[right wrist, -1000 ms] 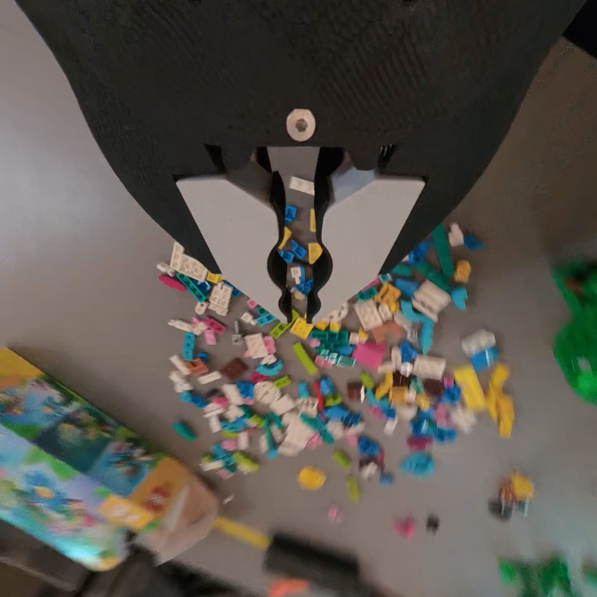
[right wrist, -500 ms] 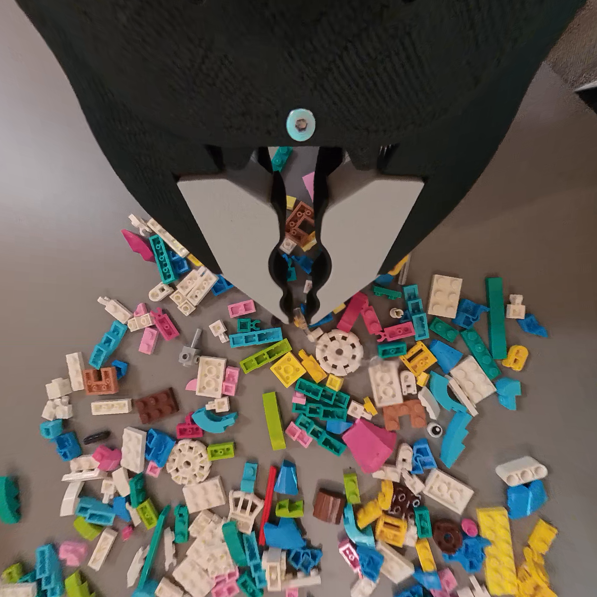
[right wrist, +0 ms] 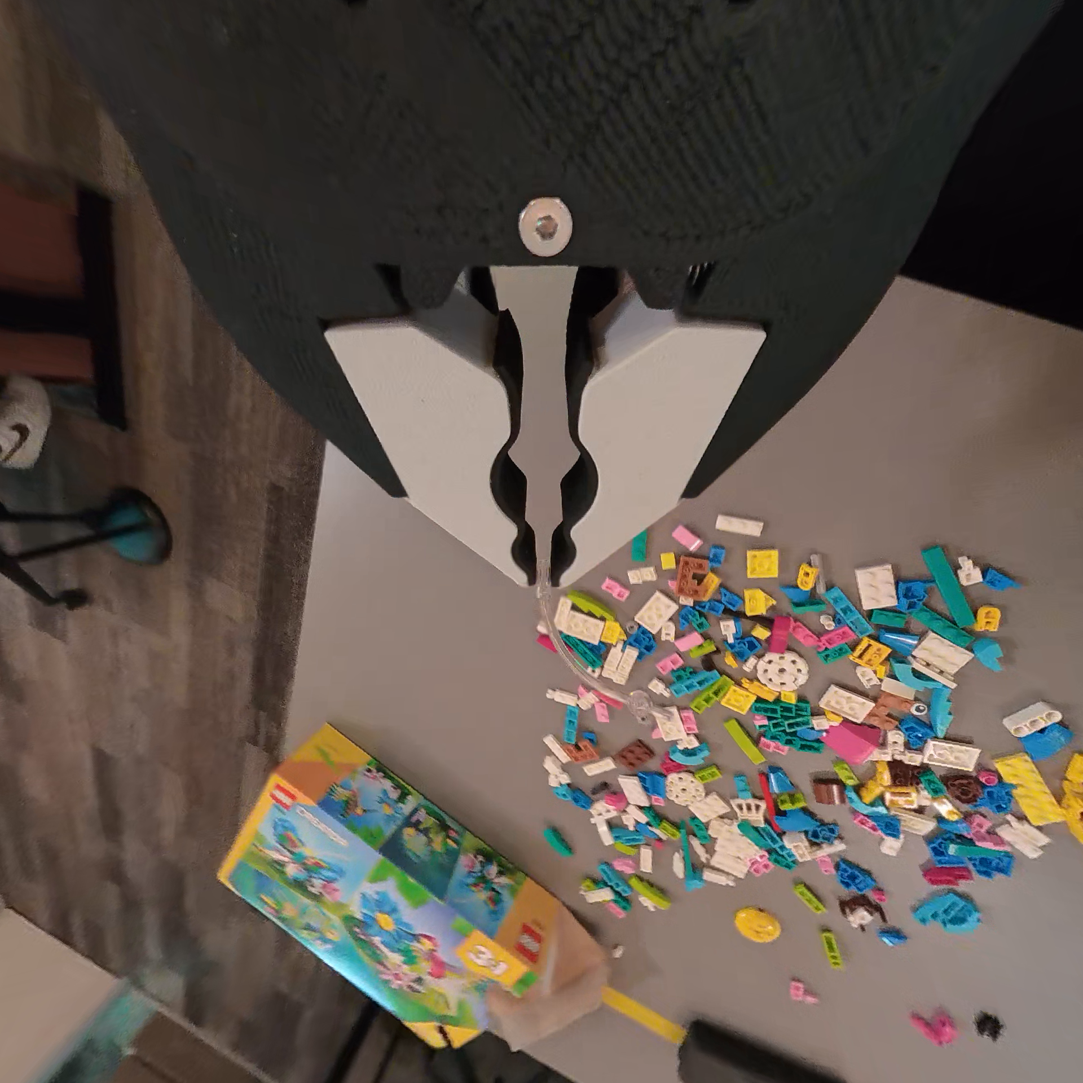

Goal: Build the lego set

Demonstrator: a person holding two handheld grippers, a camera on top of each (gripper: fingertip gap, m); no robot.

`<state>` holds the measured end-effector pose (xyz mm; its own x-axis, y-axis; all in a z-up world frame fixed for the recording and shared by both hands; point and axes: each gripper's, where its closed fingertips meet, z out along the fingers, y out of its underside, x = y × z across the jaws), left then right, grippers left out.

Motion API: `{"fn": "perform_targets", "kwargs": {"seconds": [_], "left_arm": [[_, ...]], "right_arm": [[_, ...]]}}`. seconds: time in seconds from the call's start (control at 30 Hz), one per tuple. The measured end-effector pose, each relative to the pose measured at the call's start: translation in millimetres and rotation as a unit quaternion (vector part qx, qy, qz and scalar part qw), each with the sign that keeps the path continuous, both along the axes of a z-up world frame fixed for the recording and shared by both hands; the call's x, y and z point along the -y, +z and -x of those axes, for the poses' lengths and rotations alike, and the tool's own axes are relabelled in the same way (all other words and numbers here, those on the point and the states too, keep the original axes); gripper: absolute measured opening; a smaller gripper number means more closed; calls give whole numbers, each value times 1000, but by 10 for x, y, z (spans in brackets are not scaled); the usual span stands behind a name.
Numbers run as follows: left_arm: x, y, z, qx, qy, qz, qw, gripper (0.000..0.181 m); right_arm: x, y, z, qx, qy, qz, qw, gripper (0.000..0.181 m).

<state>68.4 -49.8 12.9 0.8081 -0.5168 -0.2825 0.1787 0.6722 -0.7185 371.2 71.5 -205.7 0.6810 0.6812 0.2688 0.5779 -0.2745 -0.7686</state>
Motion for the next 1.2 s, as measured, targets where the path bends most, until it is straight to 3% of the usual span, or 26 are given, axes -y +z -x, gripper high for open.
{"fn": "perform_targets", "kwargs": {"seconds": [0.17,0.3,0.37,0.53,0.67,0.73,0.8,0.9,0.97,1.0,1.07,1.1,1.2], "left_arm": [[-5,-40,-90,-12,-8,5,1000,22],[-13,-67,-138,-19,-15,11,1000,22],[-18,-75,-151,-19,-17,13,1000,22],[-20,-93,-189,-23,-25,17,999,22],[6,-89,-211,-27,-26,13,999,21],[13,-87,-215,-29,-24,11,999,22],[14,-88,-217,-31,-22,10,999,22],[5,-94,-217,-34,-20,11,999,22],[-5,-103,-224,-35,-20,12,999,22],[-11,-109,-230,-37,-20,13,999,22],[-21,-125,-242,-41,-19,14,999,22],[-26,-129,-246,-42,-18,15,999,22],[-35,-133,-242,-44,-16,14,999,22]], "right_arm": [[249,-74,-307,-26,-75,-65,995,4],[366,145,-617,-69,-166,-167,970,4],[420,173,-744,-87,-200,-174,960,4],[393,-289,-1510,0,-353,-107,930,4],[263,-667,-1800,-145,-409,-47,900,4],[175,-749,-1730,-208,-389,-28,897,4],[133,-810,-1373,-221,-303,4,927,4],[217,-1095,-1013,-87,-212,48,972,4],[275,-1233,-874,-44,-173,77,981,4],[276,-1214,-822,-51,-163,76,982,4],[287,-1083,-776,-87,-146,74,983,29],[289,-988,-798,-112,-144,71,981,33],[213,-802,-1162,-152,-193,42,969,26]]}}
